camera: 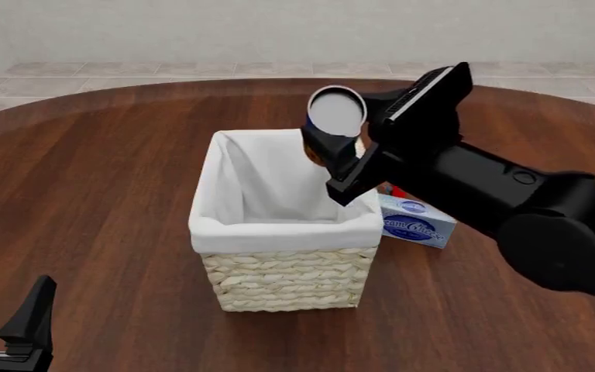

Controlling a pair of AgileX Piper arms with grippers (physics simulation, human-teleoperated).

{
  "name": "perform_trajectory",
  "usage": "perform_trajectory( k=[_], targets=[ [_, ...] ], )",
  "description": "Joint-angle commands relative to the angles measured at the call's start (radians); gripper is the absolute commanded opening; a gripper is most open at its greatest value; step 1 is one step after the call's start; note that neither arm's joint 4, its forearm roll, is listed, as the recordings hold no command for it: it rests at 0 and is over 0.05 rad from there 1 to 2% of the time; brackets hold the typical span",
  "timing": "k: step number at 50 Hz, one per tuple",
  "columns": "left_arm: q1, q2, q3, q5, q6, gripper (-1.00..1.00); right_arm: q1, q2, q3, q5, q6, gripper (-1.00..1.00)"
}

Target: Pick up the alphabet soup and put it in the basket.

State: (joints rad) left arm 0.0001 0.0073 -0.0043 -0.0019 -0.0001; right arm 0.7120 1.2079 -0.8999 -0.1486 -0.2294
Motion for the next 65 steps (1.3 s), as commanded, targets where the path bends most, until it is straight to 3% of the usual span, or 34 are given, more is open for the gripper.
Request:
perform_trajectory(
  k=[1,41,65],
  targets=[
    [0.000,0.000,0.000,0.000,0.000,1.00,0.000,0.018,-0.015,-0.011,0.019,-1.00],
    [0.000,0.000,0.000,0.000,0.000,1.00,0.009,0.115,-0.023,-0.047,0.077,-1.00],
    [0.000,0.000,0.000,0.000,0.000,1.00,0.001,0.153,-0.021,-0.067,0.077,-1.00]
  ],
)
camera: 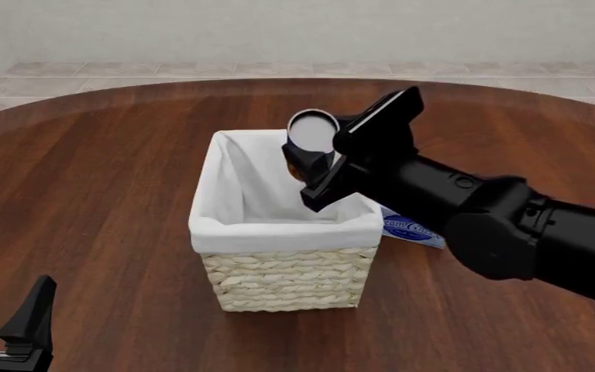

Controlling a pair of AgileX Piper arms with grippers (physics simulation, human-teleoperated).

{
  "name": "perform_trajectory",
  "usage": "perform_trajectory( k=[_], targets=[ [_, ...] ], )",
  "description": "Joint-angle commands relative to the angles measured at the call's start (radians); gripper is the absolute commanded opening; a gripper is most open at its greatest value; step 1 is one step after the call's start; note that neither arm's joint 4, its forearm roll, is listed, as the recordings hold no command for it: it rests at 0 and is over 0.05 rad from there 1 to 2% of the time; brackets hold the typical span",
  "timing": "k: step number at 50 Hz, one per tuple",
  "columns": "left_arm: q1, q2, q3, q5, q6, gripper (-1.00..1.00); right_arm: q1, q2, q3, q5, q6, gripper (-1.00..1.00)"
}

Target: Pick up the alphabet soup and put it in the basket.

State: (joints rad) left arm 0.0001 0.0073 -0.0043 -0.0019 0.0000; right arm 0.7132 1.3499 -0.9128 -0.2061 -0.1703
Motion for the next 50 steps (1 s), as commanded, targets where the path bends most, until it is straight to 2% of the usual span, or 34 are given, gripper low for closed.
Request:
perform_trajectory(
  k=[1,50],
  targets=[
    [0.000,0.000,0.000,0.000,0.000,1.00,0.000,0.011,-0.008,-0.009,0.017,-1.00],
    [0.000,0.000,0.000,0.000,0.000,1.00,-0.001,0.088,-0.035,-0.002,0.019,-1.00]
  ],
)
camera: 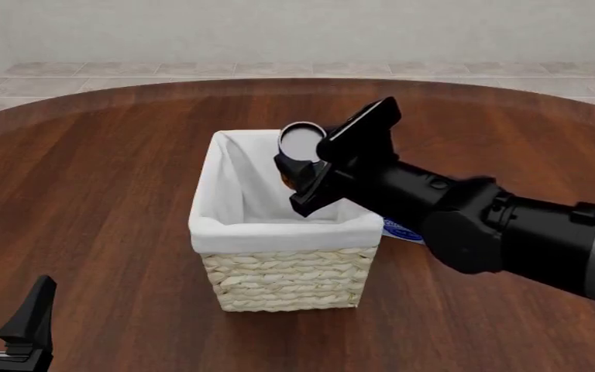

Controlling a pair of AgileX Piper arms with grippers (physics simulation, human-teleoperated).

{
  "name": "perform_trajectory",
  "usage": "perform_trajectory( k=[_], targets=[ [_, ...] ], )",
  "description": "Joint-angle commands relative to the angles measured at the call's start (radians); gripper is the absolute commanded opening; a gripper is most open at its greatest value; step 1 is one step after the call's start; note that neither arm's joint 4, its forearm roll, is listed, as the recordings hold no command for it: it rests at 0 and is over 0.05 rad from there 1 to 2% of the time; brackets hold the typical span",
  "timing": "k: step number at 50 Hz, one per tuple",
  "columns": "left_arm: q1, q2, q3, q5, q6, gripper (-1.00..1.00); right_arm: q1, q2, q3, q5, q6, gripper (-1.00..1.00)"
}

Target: Pick up the alphabet soup and put it in the basket.

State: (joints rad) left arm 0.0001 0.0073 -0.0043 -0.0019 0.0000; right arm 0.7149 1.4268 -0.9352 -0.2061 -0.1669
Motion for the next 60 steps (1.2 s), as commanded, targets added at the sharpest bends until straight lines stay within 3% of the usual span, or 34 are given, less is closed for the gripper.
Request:
perform_trajectory(
  k=[1,60],
  targets=[
    [0.000,0.000,0.000,0.000,0.000,1.00,-0.004,0.014,-0.012,-0.004,0.016,-1.00],
    [0.000,0.000,0.000,0.000,0.000,1.00,-0.009,0.097,-0.034,-0.025,0.030,-1.00]
  ],
)
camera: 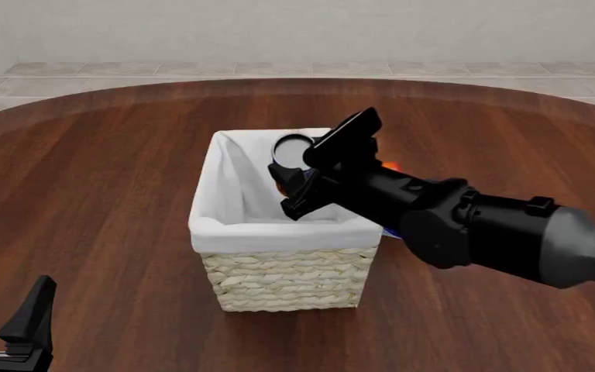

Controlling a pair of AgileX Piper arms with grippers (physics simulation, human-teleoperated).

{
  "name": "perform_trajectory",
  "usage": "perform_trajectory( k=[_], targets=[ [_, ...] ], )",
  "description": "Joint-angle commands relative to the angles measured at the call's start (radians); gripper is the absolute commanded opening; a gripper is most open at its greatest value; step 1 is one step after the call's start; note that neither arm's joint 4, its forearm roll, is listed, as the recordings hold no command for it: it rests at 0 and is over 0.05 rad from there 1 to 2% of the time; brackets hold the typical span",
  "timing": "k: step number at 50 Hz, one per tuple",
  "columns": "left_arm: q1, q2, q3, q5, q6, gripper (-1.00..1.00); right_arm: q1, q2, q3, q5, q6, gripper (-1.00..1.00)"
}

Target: Pick up the alphabet soup and put it in the basket.

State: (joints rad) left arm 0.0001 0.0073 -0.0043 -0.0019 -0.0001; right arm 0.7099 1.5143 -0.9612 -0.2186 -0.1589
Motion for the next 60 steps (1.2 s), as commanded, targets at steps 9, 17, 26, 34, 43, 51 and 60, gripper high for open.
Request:
perform_trajectory(
  k=[9,17,26,34,43,51,60],
  targets=[
    [0.000,0.000,0.000,0.000,0.000,1.00,-0.007,0.018,-0.008,-0.017,0.025,-1.00],
    [0.000,0.000,0.000,0.000,0.000,1.00,-0.008,0.032,-0.007,-0.025,0.027,-1.00],
    [0.000,0.000,0.000,0.000,0.000,1.00,-0.005,0.046,-0.007,-0.030,0.031,-1.00],
    [0.000,0.000,0.000,0.000,0.000,1.00,-0.007,0.048,-0.008,-0.031,0.029,-1.00],
    [0.000,0.000,0.000,0.000,0.000,1.00,-0.005,0.056,-0.008,-0.035,0.032,-1.00],
    [0.000,0.000,0.000,0.000,0.000,1.00,-0.006,0.063,-0.013,-0.033,0.034,-1.00],
    [0.000,0.000,0.000,0.000,0.000,1.00,-0.007,0.077,-0.016,-0.038,0.034,-1.00]
  ],
)
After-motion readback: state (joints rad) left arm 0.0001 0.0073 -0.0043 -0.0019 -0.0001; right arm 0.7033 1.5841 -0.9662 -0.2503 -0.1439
